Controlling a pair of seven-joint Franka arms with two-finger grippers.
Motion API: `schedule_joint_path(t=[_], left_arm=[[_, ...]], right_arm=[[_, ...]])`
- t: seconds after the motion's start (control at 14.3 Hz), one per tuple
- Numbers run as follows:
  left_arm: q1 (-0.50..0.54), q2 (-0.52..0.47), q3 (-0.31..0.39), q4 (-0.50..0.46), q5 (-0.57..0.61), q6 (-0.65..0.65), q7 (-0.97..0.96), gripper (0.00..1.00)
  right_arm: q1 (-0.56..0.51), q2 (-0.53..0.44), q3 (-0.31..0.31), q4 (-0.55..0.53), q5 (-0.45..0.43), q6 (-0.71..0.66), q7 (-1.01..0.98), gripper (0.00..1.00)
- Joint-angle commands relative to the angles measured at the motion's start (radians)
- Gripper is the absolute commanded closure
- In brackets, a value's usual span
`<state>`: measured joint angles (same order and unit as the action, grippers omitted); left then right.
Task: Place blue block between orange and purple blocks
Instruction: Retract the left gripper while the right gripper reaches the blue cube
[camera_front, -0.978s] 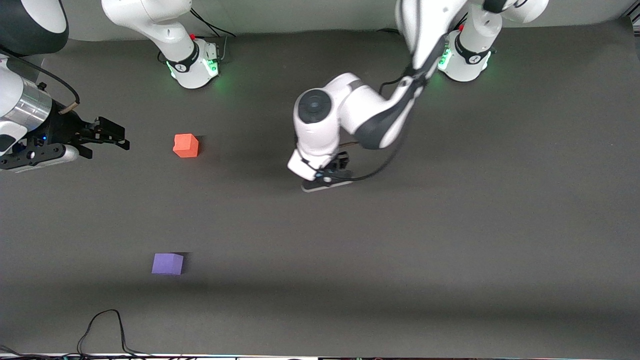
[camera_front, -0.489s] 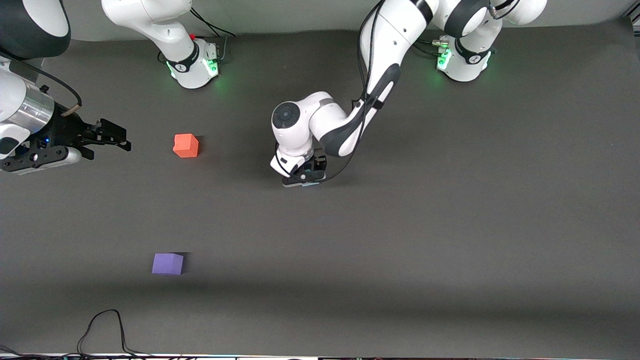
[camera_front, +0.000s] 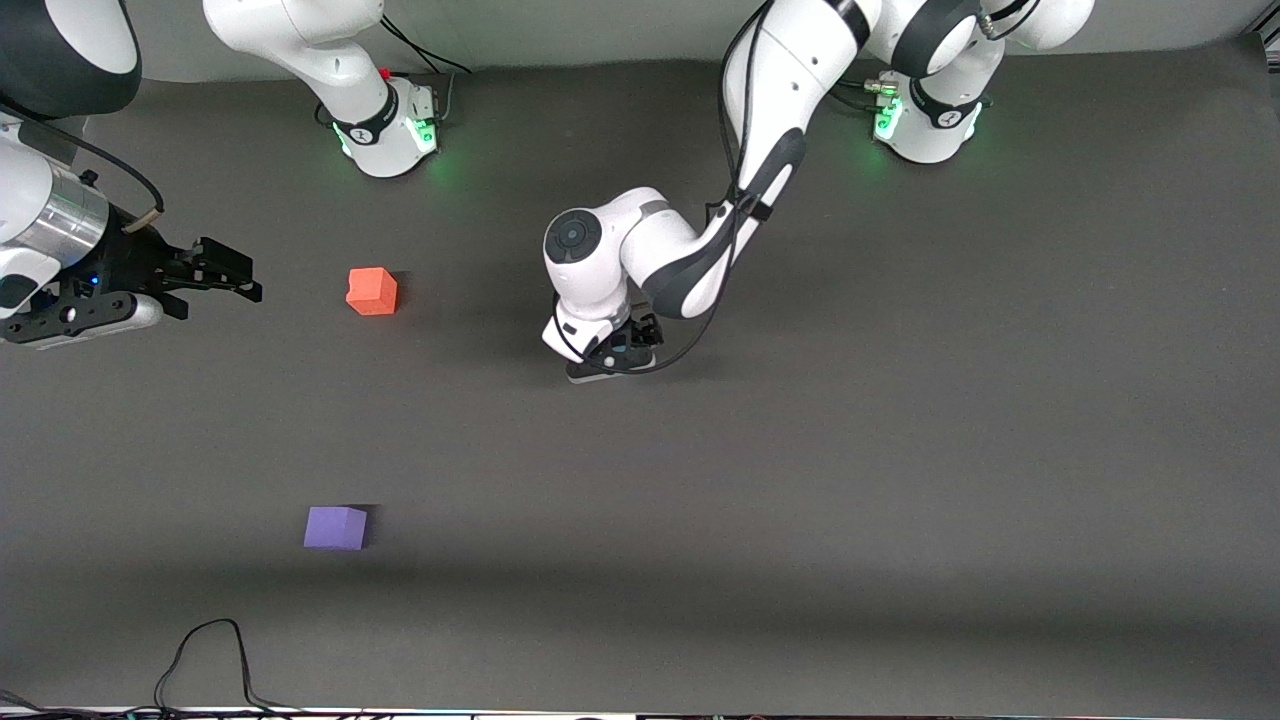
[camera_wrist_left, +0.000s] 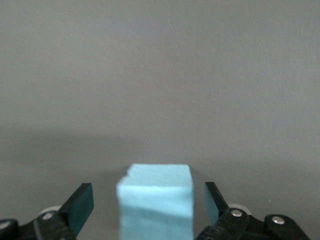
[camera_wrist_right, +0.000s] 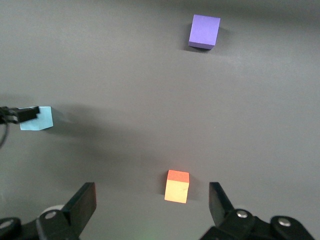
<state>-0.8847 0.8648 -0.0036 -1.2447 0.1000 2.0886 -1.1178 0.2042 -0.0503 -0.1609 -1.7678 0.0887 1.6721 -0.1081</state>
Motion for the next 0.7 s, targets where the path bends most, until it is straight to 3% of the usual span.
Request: schedule_joint_path(t=[0.0, 0.28, 0.63], left_arm=[[0.107, -0.134, -0.022, -0.012, -0.063, -0.109, 0.109, 0.00], [0.313, -0.306, -0.023, -0.082, -0.195, -0.275, 0.364, 0.00], [0.603, -0.573, -0.018, -0.356, -0.220, -0.303, 0.716, 0.00]], right_arm=[[0.021, -0.005, -0.006, -0.002, 0.017, -0.003, -0.024, 0.00], [0.061, -0.005, -0.005, -0.006, 0.017, -0.003, -0.009, 0.00], [0.211, 0.001, -0.005, 0.005, 0.017, 0.014, 0.152, 0.00]])
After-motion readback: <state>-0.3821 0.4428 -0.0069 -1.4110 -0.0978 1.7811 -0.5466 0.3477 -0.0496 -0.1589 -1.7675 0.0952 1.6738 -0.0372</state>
